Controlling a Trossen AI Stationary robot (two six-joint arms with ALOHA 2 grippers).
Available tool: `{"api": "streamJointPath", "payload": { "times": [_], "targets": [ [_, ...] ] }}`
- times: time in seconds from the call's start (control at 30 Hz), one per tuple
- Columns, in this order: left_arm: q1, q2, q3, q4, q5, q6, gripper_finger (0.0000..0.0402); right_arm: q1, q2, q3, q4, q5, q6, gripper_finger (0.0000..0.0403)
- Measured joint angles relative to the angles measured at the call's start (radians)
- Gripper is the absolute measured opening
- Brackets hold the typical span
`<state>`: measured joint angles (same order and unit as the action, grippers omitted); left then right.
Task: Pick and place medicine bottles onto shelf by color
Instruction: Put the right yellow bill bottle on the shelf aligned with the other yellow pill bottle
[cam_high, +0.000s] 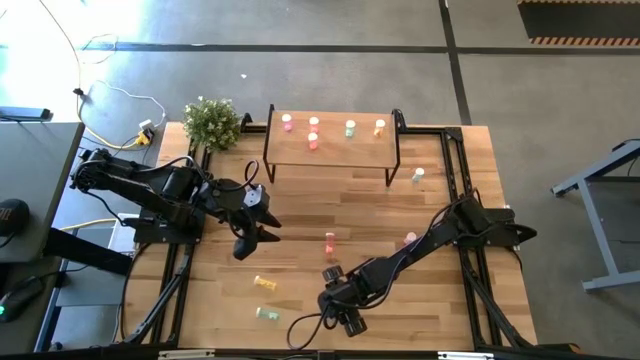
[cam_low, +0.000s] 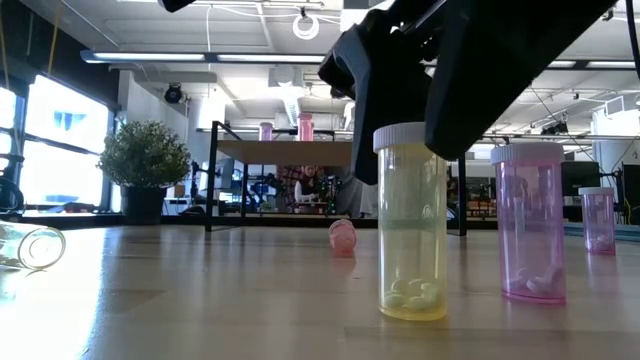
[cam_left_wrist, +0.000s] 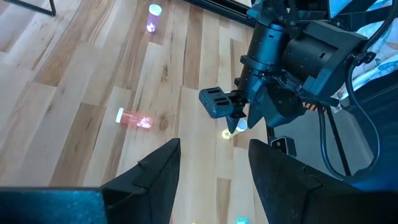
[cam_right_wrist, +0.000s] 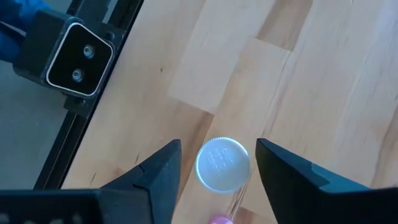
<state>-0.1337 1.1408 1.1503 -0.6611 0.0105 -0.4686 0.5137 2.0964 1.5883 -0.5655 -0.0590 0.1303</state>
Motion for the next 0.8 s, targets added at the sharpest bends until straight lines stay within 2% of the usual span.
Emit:
{"api": "streamJointPath", "payload": {
  "times": [0.27, 0.57, 0.8],
  "targets": [
    [0.0, 0.0, 0.0, 0.0, 0.0, 0.001, 0.0181, 0.0, 0.0, 0.0, 0.002, 0.003, 0.0, 0.0143],
    [0.0, 0.0, 0.0, 0.0, 0.0, 0.008, 0.0181, 0.0, 0.0, 0.0, 0.002, 0.003, 0.009, 0.0115],
    [0.0, 0.0, 0.0, -0.004, 0.0, 0.009, 0.0181, 0.0, 0.0, 0.0, 0.002, 0.004, 0.026, 0.0112]
  ]
}}
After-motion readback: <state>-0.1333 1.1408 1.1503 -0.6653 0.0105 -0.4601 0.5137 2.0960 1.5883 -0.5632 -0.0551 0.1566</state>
